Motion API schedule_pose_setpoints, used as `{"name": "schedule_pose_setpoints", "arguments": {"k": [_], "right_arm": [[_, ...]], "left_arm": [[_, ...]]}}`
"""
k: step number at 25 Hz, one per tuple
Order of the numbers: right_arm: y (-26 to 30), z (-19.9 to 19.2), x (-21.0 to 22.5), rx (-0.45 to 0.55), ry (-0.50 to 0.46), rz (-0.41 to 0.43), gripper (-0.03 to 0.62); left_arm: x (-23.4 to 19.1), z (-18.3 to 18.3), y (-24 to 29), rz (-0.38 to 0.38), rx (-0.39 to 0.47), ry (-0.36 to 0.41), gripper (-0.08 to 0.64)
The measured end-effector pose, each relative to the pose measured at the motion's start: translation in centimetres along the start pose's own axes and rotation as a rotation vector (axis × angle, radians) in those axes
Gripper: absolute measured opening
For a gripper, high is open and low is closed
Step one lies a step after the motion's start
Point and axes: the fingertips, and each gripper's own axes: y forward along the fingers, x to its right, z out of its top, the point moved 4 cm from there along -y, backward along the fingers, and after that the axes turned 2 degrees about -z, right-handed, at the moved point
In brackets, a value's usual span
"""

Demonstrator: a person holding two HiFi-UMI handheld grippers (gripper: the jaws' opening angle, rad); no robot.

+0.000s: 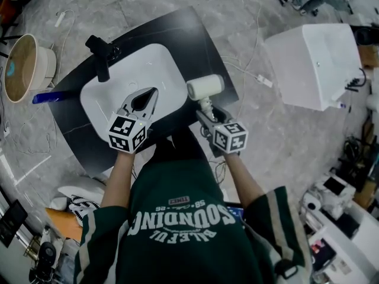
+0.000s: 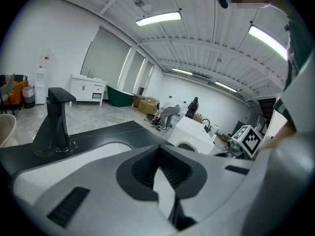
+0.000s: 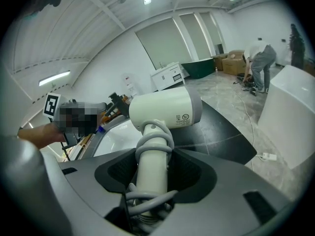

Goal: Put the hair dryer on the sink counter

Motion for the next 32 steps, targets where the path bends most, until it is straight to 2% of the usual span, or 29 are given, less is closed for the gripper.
{"name": "schedule_pose_setpoints", "arguments": {"k": [14,32], "right_arm": [[4.8,5.5,2.0,-0.048,-0.073,0.054,0.216],[12.9,14.5,3.3,-0.089,-0.146,0.085,0.216]], "left_arm": [[-0.8,-0.1,1.8,0.039,-0.032,-0.061,0.002],[-4.0,-0.9,1.5,0.165,-0.022,-0.171,0.002]]}}
